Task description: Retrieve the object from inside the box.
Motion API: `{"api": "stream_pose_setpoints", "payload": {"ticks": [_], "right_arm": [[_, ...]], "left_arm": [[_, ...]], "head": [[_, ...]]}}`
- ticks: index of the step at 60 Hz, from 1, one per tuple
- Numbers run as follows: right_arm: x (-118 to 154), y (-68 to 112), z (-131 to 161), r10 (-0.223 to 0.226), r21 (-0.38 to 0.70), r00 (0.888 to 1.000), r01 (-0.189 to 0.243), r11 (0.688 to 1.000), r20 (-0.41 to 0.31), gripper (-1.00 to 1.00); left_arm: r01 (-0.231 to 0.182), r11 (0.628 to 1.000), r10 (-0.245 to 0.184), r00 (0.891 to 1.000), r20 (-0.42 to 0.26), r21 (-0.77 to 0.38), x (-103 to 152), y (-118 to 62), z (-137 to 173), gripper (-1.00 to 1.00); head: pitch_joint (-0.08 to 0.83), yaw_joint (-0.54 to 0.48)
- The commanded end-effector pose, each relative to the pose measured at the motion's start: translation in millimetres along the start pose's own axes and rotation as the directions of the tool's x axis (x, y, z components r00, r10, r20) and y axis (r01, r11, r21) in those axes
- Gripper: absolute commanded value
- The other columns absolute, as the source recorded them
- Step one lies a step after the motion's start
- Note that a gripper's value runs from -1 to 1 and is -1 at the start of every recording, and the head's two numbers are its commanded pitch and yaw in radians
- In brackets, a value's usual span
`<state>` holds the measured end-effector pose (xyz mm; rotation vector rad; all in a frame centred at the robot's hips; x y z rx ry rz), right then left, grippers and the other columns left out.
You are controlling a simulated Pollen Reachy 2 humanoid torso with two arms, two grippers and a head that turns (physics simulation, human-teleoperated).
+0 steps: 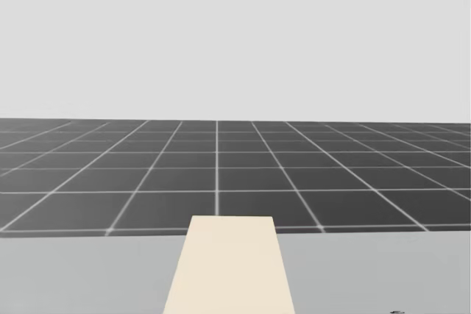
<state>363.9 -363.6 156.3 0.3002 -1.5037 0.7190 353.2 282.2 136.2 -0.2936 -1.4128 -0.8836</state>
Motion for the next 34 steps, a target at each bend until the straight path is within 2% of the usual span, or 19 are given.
{"api": "stream_pose_setpoints", "payload": {"ticks": [1, 7, 9, 16, 21, 34], "right_arm": [[42.6, -36.4, -6.4, 0.056, -0.070, 0.997, -0.052, 0.996, 0.055, 1.00], [66.3, -47.2, -10.2, 0.081, -0.093, 0.994, -0.074, 0.993, 0.069, 1.00], [82.9, -53.6, -12.1, 0.108, -0.116, 0.991, -0.099, 0.988, 0.073, 1.00], [115.7, -62.6, -13.4, 0.136, -0.151, 0.986, -0.121, 0.981, 0.095, 1.00], [145.8, -69.5, -12.1, 0.184, -0.209, 0.977, -0.159, 0.965, 0.106, 1.00], [210.9, -84.9, 1.4, 0.230, -0.298, 0.962, -0.179, 0.938, 0.146, 1.00]], "left_arm": [[-0.001, 1.000, 0.001, 1.000, 0.001, 0.003, -0.2, 0.9, 0.3, -1.00], [-0.001, 1.000, 0.001, 1.000, 0.000, 0.003, -0.2, 0.8, 0.4, -1.00], [-0.001, 1.000, 0.001, 1.000, 0.000, 0.003, -0.4, 1.0, 0.3, -1.00], [-0.001, 1.000, 0.001, 1.000, 0.000, 0.003, -0.7, 1.3, 0.2, -1.00], [0.001, 1.000, -0.001, 1.000, 0.000, 0.005, -0.8, 1.7, 0.4, -1.00], [0.002, 1.000, -0.002, 1.000, -0.001, 0.006, -1.3, 1.3, -0.2, -1.00]], "head": [[0.024, -0.05], [0.022, -0.05], [0.021, -0.05], [0.022, -0.05], [0.021, -0.05], [0.024, -0.05]]}}
